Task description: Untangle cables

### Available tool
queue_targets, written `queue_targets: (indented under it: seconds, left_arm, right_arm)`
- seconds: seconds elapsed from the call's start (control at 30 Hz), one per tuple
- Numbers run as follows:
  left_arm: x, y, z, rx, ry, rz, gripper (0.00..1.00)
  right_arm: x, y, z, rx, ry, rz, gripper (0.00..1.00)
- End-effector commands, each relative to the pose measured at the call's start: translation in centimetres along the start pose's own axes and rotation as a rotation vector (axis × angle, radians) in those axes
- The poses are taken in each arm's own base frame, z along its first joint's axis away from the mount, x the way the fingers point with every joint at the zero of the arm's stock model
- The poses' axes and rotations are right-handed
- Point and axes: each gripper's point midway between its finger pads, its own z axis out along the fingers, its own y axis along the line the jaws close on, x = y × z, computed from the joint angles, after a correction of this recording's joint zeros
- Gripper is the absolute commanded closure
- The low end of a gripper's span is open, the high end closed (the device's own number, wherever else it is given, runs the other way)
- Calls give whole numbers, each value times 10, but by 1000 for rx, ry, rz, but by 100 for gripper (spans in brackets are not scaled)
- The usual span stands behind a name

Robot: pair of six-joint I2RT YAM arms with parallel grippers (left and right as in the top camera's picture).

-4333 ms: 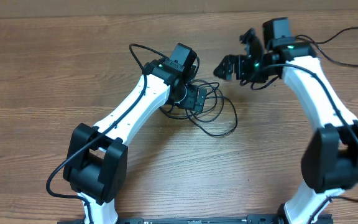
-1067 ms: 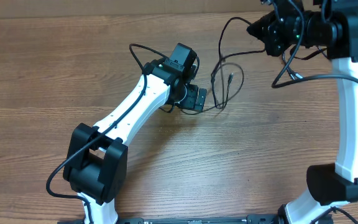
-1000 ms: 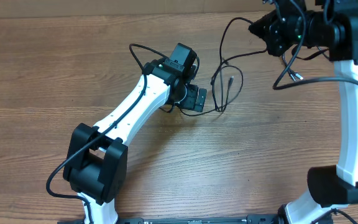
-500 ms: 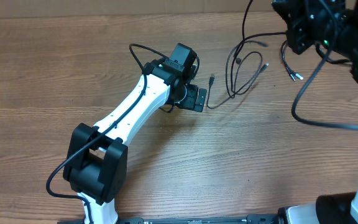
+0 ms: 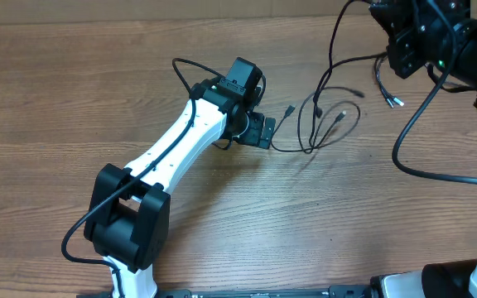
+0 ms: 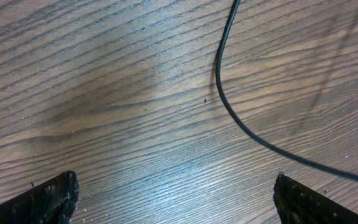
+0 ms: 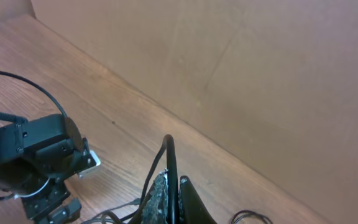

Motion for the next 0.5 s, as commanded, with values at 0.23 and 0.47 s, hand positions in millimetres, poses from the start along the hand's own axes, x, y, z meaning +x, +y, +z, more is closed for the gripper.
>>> queue_targets:
  seconds: [0.23, 0.47]
  left_arm:
    - [-8, -2, 0, 15, -27, -10, 0]
    - [-1, -25, -6, 154, 13, 7, 0]
  right_arm:
    - [-13, 2, -24, 28, -53, 58, 96]
    - [-17, 5, -41, 46, -79, 63, 96]
